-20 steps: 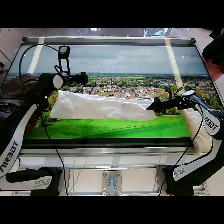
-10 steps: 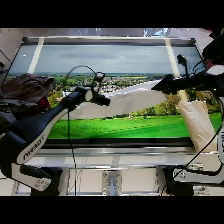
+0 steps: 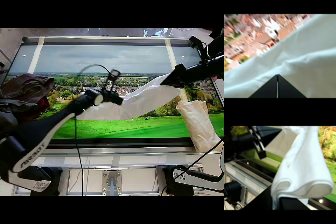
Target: Fold the shirts.
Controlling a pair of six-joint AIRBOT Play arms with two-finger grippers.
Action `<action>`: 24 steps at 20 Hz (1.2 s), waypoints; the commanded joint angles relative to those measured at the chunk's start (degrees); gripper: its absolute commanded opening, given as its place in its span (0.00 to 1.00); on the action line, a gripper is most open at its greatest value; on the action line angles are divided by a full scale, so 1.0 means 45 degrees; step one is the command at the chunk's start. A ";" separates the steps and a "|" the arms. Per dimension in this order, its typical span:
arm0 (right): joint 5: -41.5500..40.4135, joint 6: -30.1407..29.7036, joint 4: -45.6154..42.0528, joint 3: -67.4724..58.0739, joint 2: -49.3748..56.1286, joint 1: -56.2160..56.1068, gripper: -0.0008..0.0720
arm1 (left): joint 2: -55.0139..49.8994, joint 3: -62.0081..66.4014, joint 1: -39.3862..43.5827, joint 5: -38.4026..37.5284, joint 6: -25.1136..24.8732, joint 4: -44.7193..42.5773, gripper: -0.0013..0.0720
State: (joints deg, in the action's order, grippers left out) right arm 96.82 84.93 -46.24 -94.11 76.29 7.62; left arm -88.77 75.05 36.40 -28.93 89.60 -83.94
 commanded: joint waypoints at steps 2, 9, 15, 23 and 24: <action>-0.2662 0.0665 -0.0121 -0.0248 0.0758 -0.2948 0.03 | 0.3113 0.0151 -0.3118 0.0165 0.0005 -0.0665 0.03; -1.2522 0.0389 0.0359 -0.0364 0.3886 -0.9437 0.25 | 0.5707 0.0151 -0.6926 -0.2992 0.0000 -0.0675 0.03; -0.8840 0.0442 -0.3167 -0.2720 0.3973 -0.8495 0.92 | 0.5668 0.0068 -0.7393 -0.3929 0.0000 -0.0670 0.03; -0.3031 0.1554 -0.5833 -0.0136 0.4051 -0.2681 0.88 | 0.5668 0.0068 -0.7393 -0.4182 0.0000 -0.0670 0.03; -0.3750 0.1540 -0.4566 0.0899 0.4177 -0.2210 0.83 | 0.5668 0.0068 -0.7393 -0.4177 0.0000 -0.0670 0.03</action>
State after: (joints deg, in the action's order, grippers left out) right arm 80.07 90.91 -73.38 -98.26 94.52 -9.23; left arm -63.31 75.37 3.18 -47.46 89.60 -86.94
